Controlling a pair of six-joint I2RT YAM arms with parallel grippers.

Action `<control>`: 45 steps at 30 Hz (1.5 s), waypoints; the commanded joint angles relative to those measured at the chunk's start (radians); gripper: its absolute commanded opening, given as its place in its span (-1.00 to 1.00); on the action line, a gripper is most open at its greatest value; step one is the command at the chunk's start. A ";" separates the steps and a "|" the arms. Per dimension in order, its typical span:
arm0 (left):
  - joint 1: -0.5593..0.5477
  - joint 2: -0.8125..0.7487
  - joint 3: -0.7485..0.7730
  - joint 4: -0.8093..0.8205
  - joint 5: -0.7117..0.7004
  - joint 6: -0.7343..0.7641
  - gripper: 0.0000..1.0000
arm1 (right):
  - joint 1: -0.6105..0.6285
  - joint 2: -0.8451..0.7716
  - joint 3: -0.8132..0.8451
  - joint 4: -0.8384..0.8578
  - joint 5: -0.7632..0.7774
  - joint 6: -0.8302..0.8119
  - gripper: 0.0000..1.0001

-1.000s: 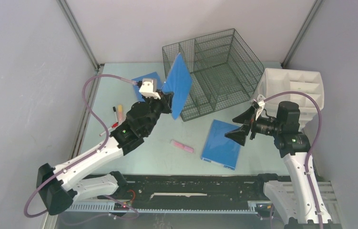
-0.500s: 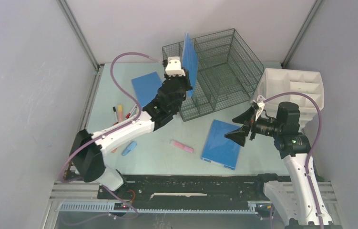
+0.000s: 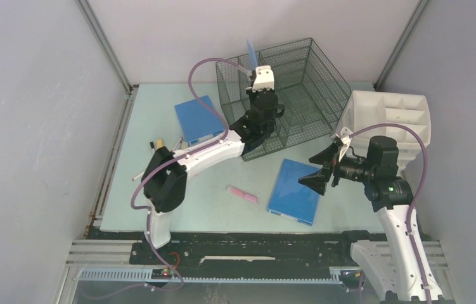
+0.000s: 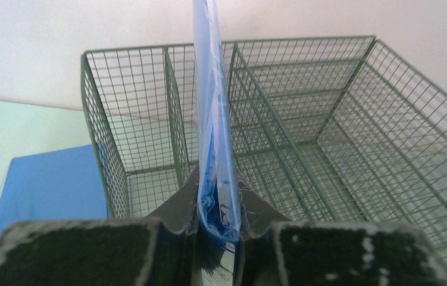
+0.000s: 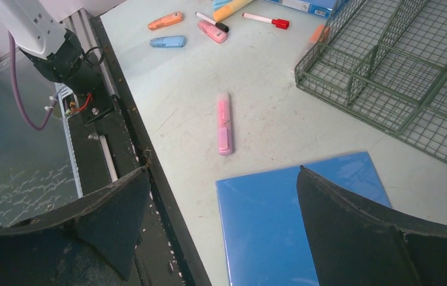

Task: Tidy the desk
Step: Place the folder in the storage box.

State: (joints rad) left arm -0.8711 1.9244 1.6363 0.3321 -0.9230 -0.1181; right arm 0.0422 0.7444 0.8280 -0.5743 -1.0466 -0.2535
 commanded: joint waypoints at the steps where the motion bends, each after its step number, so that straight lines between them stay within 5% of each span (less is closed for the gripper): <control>1: -0.008 0.067 0.085 0.029 -0.072 0.033 -1.00 | 0.009 -0.011 0.043 -0.006 0.013 -0.023 0.99; 20: -0.006 0.252 0.154 0.072 -0.094 -0.062 -1.00 | 0.017 -0.014 0.046 -0.012 0.023 -0.029 0.99; 40: 0.046 0.325 0.192 -0.103 -0.032 -0.296 -0.96 | 0.030 -0.015 0.050 -0.021 0.036 -0.037 0.99; 45: 0.044 0.318 0.184 -0.107 -0.028 -0.273 -0.66 | 0.030 -0.016 0.051 -0.021 0.039 -0.039 0.99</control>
State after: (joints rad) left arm -0.8429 2.2353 1.7996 0.2611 -0.9562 -0.3698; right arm 0.0662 0.7422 0.8410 -0.5995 -1.0168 -0.2756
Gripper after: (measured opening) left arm 0.176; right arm 0.993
